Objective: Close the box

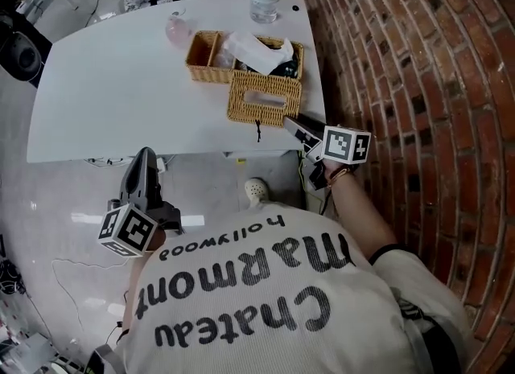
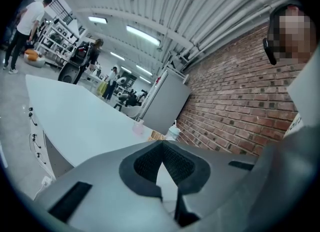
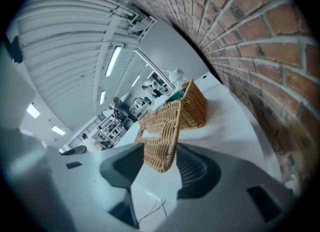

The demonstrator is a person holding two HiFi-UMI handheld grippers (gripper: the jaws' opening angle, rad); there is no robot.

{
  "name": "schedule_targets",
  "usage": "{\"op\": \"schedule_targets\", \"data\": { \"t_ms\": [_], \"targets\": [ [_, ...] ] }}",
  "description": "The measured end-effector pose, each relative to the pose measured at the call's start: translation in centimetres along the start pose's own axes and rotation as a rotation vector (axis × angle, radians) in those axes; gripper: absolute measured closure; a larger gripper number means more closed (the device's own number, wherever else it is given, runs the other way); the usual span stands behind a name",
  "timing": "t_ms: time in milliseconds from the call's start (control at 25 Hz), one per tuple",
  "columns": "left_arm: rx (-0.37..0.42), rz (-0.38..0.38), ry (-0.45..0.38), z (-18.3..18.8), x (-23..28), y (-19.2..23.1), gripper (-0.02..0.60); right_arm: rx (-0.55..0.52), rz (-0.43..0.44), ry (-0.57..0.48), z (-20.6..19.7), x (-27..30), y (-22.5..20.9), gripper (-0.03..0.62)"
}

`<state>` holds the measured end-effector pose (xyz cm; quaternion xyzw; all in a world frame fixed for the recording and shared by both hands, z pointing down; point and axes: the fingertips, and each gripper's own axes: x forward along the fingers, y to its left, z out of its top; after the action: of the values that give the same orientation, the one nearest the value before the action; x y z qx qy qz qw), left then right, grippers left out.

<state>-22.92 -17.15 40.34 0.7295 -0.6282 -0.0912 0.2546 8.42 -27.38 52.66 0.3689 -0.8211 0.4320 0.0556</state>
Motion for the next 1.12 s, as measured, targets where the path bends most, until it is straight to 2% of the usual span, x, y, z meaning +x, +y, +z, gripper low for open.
{"op": "schedule_targets", "data": {
  "t_ms": [200,360,600,1120],
  "targets": [
    [0.003,-0.01,-0.009,0.2,-1.4,0.0,0.58,0.055,0.027,-0.1,1.3,-1.3,2.1,0.385],
    [0.002,-0.007,-0.024,0.6,-2.5,0.0,0.58,0.086,0.004,-0.152,2.5,-1.8,3.0,0.365],
    [-0.004,0.005,-0.043,0.9,-3.6,0.5,0.58,0.095,-0.085,-0.215,4.0,-2.0,3.8,0.354],
    [-0.011,0.003,-0.068,1.7,-3.6,1.0,0.58,0.186,-0.236,-0.27,5.5,-1.9,4.3,0.333]
  ]
}}
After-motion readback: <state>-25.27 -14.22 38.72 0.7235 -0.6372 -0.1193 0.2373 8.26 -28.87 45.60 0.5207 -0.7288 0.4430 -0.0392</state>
